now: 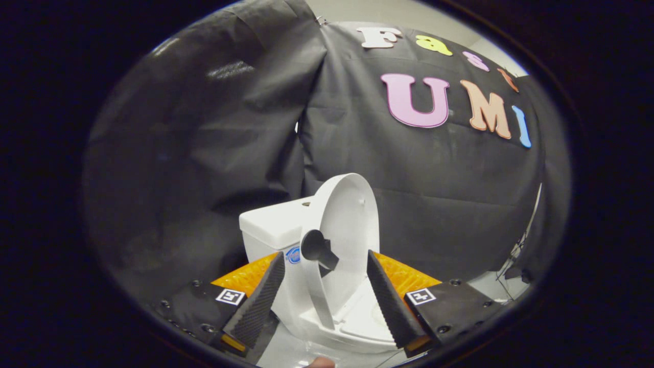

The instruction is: Open the toilet lid.

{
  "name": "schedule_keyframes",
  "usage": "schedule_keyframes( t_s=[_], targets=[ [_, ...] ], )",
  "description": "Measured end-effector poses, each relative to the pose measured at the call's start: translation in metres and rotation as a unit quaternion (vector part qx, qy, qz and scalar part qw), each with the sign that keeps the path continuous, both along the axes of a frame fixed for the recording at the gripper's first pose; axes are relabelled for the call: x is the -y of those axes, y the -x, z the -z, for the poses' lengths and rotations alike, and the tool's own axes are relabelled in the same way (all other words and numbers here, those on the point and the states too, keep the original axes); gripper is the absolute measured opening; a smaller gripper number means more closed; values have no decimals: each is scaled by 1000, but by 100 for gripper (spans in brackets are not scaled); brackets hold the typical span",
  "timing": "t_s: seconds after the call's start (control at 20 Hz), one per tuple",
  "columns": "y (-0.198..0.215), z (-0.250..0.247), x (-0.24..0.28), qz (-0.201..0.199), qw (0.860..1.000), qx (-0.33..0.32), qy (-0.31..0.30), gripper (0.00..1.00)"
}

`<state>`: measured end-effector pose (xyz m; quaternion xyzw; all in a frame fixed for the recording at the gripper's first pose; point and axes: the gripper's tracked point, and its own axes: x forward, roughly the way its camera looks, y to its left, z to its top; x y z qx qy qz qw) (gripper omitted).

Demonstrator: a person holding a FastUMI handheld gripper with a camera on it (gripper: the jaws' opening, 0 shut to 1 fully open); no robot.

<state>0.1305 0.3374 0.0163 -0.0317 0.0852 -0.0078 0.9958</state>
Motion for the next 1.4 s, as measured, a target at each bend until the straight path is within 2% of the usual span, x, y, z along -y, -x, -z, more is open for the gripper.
schedule_keyframes(
  t_s=[0.25, 0.75, 1.1, 1.4],
  targets=[
    [23, -6, 26, -6, 999, 6, -35, 99],
    [74, -9, 123, 38, 999, 17, -26, 97],
    [92, 40, 126, 36, 998, -38, -29, 97],
    [98, 22, 128, 53, 997, 3, -56, 97]
  ],
)
